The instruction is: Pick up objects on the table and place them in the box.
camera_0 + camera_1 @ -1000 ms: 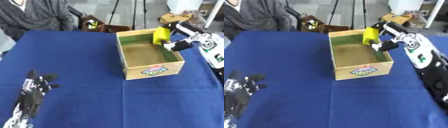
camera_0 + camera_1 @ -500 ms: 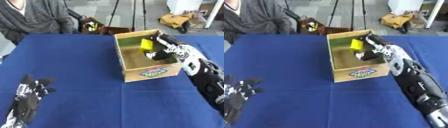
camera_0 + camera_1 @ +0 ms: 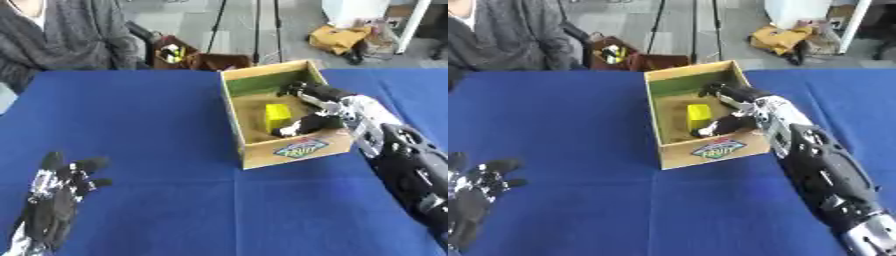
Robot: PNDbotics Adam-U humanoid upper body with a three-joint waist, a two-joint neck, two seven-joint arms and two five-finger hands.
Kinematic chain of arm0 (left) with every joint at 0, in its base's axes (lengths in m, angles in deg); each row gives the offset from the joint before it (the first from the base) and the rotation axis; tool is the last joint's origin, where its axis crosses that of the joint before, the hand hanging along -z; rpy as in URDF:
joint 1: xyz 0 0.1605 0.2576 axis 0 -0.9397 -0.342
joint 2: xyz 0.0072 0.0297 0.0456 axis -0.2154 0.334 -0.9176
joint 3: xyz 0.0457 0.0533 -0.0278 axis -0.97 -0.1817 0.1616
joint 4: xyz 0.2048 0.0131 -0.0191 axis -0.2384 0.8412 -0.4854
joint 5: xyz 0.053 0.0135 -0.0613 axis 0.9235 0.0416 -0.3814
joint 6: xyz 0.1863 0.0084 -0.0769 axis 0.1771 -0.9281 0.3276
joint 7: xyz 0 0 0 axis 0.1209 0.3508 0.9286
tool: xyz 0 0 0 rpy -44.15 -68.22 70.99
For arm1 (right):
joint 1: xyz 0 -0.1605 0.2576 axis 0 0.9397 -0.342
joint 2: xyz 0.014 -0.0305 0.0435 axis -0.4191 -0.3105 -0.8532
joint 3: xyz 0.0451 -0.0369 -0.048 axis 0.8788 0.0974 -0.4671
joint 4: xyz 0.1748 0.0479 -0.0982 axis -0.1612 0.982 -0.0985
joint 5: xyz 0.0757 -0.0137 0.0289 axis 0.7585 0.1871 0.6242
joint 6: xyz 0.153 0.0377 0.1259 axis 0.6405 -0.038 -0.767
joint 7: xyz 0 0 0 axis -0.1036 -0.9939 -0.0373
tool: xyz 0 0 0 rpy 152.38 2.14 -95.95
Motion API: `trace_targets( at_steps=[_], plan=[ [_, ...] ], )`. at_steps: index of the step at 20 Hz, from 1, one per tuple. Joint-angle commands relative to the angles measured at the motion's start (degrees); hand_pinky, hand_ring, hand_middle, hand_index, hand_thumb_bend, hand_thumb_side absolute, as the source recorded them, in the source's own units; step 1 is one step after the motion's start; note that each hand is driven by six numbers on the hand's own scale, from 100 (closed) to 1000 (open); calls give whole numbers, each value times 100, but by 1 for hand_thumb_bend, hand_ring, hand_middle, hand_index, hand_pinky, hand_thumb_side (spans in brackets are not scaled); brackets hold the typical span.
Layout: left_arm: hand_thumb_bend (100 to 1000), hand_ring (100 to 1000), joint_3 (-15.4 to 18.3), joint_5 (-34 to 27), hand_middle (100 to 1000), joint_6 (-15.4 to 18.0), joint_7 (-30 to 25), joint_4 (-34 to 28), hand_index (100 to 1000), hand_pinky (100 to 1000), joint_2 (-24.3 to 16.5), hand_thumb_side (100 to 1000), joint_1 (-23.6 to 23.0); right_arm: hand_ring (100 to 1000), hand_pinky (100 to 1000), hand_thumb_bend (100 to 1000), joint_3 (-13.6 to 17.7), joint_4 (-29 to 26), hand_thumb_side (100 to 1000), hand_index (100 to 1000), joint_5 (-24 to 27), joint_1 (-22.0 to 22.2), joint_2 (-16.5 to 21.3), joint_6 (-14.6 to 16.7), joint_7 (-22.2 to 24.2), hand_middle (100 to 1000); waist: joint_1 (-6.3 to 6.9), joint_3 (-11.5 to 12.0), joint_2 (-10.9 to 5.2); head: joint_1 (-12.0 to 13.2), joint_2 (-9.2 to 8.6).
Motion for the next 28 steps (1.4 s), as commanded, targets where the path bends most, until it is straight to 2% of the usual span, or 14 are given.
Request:
trace_targets(
  at_steps=[1,3,4,6,8,9,11,12,13,14,17,19,24,28],
  plan=[
    [421,866,21,11,706,12,4,-116,657,730,-31,1000,46,990,946,859,27,-367,672,962,151,-102,233,-153,-246,974,-18,-53,-110,53,-52],
    [422,866,33,15,706,10,15,-107,657,730,-36,1000,17,981,936,838,-5,-627,684,944,424,-67,314,-203,-416,956,-30,-144,-128,101,-41],
    [422,866,38,18,706,9,21,-103,657,730,-39,1000,5,950,895,711,-23,-788,681,908,617,-42,359,-209,-493,903,-36,-202,-136,121,-28],
    [422,866,53,24,706,10,34,-96,657,730,-43,1000,-17,925,857,560,-81,-1189,649,896,1112,71,508,-195,-613,879,-43,-333,-152,211,-10],
    [423,866,75,29,706,15,53,-92,657,729,-51,1000,-38,919,834,486,-126,-1626,633,892,1671,243,683,-208,-723,865,-44,-452,-163,301,-3],
    [423,866,87,31,706,18,64,-92,657,730,-55,1000,-46,908,808,330,-144,-1833,699,888,1948,335,770,-245,-770,849,-45,-494,-166,329,0],
    [423,867,127,35,706,27,98,-92,657,730,-65,1000,-66,891,770,218,-127,-2309,760,877,2663,614,955,-356,-968,824,-45,-607,-173,402,19],
    [424,867,157,36,706,33,123,-95,657,730,-72,1000,-72,887,759,197,-102,-2589,766,875,3065,831,1076,-427,-1100,818,-48,-682,-175,452,24],
    [424,867,183,38,706,39,147,-99,657,730,-78,1000,-76,882,746,153,-77,-2876,868,866,3449,1051,1196,-510,-1225,808,-49,-738,-176,492,26],
    [424,867,208,38,706,45,170,-104,657,730,-86,1000,-78,878,734,167,-41,-3160,777,861,3832,1294,1300,-605,-1345,795,-49,-792,-176,539,27],
    [423,867,281,38,706,64,241,-122,657,730,-111,1000,-79,868,706,123,157,-3919,796,840,5024,2087,1444,-937,-1699,758,-35,-946,-168,693,29],
    [422,868,324,40,706,74,285,-132,657,730,-124,1000,-78,868,701,102,312,-4268,809,834,5569,2547,1379,-1123,-1881,745,-17,-1033,-153,741,28],
    [419,868,418,39,706,97,387,-148,657,729,-135,1000,-92,860,693,100,743,-4771,834,831,6305,3465,836,-1267,-2067,724,51,-1201,-112,817,52],
    [418,868,433,40,706,102,420,-146,657,729,-127,1000,-113,856,691,100,895,-5039,837,832,6507,3834,596,-1248,-2085,718,84,-1273,-100,836,65]
  ],
)
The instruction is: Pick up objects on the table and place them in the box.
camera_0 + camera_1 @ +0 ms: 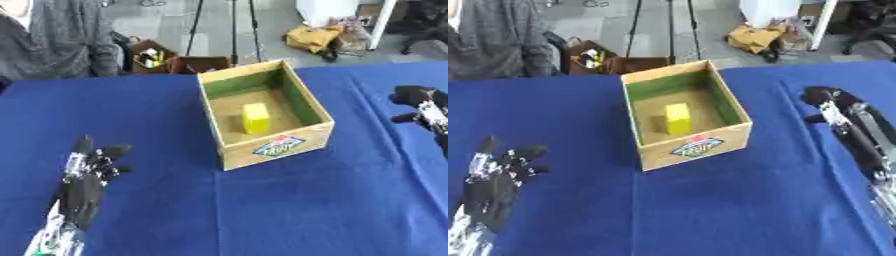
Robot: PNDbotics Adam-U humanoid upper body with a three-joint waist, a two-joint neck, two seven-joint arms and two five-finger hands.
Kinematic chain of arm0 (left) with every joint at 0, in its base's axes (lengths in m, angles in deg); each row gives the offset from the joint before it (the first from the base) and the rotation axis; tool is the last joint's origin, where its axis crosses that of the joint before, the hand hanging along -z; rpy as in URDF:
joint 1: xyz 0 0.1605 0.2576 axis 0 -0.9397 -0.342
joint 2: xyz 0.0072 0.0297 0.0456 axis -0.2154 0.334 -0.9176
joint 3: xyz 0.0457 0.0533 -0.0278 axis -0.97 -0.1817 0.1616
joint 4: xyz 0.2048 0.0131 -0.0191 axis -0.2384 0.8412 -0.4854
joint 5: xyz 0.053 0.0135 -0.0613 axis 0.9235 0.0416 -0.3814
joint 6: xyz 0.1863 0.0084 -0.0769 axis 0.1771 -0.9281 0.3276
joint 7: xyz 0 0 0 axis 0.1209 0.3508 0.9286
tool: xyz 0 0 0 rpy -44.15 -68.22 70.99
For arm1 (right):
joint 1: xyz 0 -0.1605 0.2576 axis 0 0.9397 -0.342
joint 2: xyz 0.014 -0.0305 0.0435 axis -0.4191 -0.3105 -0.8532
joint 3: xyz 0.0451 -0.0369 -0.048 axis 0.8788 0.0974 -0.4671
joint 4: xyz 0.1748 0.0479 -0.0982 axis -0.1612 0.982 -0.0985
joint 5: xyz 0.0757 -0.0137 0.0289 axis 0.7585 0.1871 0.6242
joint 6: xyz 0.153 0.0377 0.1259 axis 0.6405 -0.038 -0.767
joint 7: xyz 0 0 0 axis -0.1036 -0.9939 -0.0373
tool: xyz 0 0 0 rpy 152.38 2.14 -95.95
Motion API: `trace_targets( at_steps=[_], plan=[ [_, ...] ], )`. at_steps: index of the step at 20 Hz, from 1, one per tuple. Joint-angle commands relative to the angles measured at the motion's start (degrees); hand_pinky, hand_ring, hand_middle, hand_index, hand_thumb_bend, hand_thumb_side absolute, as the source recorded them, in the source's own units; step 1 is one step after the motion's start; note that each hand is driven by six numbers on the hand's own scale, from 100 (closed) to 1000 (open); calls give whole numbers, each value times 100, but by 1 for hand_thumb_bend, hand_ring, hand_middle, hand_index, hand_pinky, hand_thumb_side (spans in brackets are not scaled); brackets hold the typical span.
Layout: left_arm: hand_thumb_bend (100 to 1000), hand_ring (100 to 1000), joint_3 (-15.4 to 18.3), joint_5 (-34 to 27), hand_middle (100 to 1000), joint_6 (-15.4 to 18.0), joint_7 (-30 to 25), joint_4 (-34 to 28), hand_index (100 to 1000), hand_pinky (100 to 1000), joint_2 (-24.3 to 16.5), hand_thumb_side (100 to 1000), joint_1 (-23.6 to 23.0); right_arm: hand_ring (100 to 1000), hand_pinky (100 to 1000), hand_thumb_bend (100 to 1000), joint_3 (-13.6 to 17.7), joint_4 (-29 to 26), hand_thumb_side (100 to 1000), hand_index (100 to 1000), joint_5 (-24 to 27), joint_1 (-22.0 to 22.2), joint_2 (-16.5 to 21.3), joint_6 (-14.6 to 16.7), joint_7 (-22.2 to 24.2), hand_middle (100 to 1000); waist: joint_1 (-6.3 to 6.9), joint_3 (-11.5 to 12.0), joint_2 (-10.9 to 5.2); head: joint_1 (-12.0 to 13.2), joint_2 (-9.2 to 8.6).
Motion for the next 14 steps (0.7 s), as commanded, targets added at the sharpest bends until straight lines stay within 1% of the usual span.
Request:
trace_targets(
  at_steps=[1,4,5,9,14],
  plan=[
    [418,868,72,14,706,10,38,-115,657,729,-109,1000,27,856,691,100,164,-301,837,832,160,51,-31,-2,-40,718,-10,-10,-67,22,29],
    [418,868,71,16,706,11,41,-114,657,729,-108,1000,26,856,691,100,177,-350,837,832,171,81,-44,-26,-45,718,-9,-13,-66,22,30],
    [413,868,79,14,706,13,47,-114,657,729,-102,1000,20,831,675,100,183,-327,848,826,195,120,-81,-47,-64,688,10,-29,-61,50,35],
    [412,867,85,14,706,14,58,-107,657,729,-87,1000,-15,821,672,100,214,-394,852,822,280,454,-313,-12,-90,677,31,-48,-84,57,87],
    [409,867,83,13,706,16,58,-99,657,729,-76,1000,-48,811,668,100,247,-446,854,818,272,549,-445,-13,-116,662,47,-25,-107,140,146]
  ],
)
